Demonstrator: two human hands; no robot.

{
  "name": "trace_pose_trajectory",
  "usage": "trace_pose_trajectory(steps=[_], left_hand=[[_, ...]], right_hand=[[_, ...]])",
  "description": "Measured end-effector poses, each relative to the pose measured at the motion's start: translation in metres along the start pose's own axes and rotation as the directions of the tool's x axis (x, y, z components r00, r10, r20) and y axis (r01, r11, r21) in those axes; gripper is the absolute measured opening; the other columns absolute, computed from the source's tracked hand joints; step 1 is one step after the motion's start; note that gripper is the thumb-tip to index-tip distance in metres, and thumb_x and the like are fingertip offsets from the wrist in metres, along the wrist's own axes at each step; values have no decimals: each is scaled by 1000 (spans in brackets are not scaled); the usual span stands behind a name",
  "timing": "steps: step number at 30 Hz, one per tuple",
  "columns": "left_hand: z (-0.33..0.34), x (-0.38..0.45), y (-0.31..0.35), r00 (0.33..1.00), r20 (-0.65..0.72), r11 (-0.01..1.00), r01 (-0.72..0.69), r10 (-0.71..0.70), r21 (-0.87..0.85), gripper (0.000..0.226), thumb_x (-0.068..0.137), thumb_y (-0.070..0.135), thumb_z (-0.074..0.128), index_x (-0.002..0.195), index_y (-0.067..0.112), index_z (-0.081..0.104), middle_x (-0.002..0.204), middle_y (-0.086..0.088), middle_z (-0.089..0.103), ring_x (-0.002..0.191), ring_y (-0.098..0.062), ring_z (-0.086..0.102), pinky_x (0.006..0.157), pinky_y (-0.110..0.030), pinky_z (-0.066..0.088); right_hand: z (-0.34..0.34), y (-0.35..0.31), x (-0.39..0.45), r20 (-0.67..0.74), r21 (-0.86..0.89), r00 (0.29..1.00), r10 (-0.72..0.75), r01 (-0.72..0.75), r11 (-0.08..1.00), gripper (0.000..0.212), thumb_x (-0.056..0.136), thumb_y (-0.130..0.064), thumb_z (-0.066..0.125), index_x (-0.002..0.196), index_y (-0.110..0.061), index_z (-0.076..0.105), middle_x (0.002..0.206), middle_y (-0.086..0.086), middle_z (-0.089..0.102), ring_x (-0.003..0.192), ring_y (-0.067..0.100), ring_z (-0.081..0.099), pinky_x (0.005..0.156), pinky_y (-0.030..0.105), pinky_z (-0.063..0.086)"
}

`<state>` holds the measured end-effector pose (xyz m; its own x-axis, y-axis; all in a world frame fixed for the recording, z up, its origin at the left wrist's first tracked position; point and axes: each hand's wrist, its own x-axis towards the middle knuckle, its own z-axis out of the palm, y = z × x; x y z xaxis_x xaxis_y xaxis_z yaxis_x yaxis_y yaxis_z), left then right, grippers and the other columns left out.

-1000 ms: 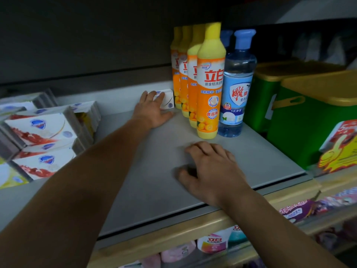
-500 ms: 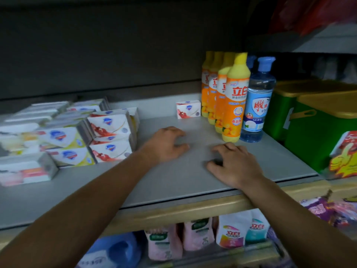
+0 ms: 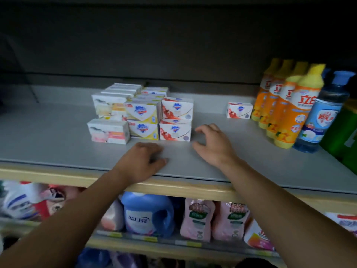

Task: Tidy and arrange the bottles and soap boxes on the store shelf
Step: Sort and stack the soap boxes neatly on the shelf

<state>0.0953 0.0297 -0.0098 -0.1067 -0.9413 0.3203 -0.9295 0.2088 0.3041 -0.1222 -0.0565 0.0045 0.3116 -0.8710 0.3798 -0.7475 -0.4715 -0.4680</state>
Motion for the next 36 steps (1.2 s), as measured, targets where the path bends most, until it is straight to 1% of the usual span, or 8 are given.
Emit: trace_pose_trajectory(steps=[6,12,21,26,29,32,34,36], left_hand=[[12,5,-11,999,-13,999,45,-45,3,52,89,49,59,128,16,61,134,-2,60,126,-24,49,107,-33,36],[11,6,-14,995,-16,994,95,-97,-60,50,86,52,62,126,21,63,131,1,60,127,-20,44,106,-33,38],[2,5,-10,983,20,967,185,-185,-173,39,84,48,64,114,23,67,120,2,65,116,-16,54,100,-34,45],[-1,4,-7,970,23,929,238,-242,-283,45,86,44,66,125,23,60,121,1,64,112,-17,58,97,-31,45],[-5,6,1,952,-7,808,256,-306,-531,56,85,36,70,135,21,50,123,4,59,109,-18,60,99,-38,48],[-3,10,23,967,-24,612,140,-253,-778,46,82,22,74,124,21,55,119,-2,65,105,-22,65,93,-44,53],[3,15,43,976,-11,484,98,-219,-869,40,83,8,72,120,15,57,112,-12,68,100,-27,68,79,-45,59],[9,22,63,965,31,291,109,-261,-951,38,84,3,70,119,10,57,103,-17,71,85,-27,72,62,-38,60]], right_hand=[[28,-24,28,-17,-152,1000,-4,2,988,61,88,-29,62,146,-26,41,138,4,39,125,30,44,100,40,45],[38,-26,34,-103,-42,995,1,-5,999,42,86,-18,68,125,-18,53,135,7,45,120,30,48,97,37,44],[30,-30,42,-55,-55,996,72,-75,996,48,86,-13,67,132,-16,54,136,7,41,125,27,40,101,33,41],[19,-28,22,-14,84,994,111,-110,990,43,86,-12,67,127,-16,54,132,7,55,114,24,56,92,29,44],[3,-18,-3,-11,331,990,140,-128,935,31,86,-11,67,116,-19,62,117,3,65,100,17,63,87,28,50],[-9,-12,-29,90,613,982,165,-185,768,22,91,-9,63,101,-29,65,106,1,69,96,20,69,91,47,55],[-17,-4,-41,92,688,982,162,-181,703,22,93,-11,60,102,-29,67,107,3,71,98,24,69,92,52,54],[-27,8,-49,51,685,989,142,-138,715,28,88,-20,65,113,-34,64,108,-4,72,96,20,69,91,46,55]])
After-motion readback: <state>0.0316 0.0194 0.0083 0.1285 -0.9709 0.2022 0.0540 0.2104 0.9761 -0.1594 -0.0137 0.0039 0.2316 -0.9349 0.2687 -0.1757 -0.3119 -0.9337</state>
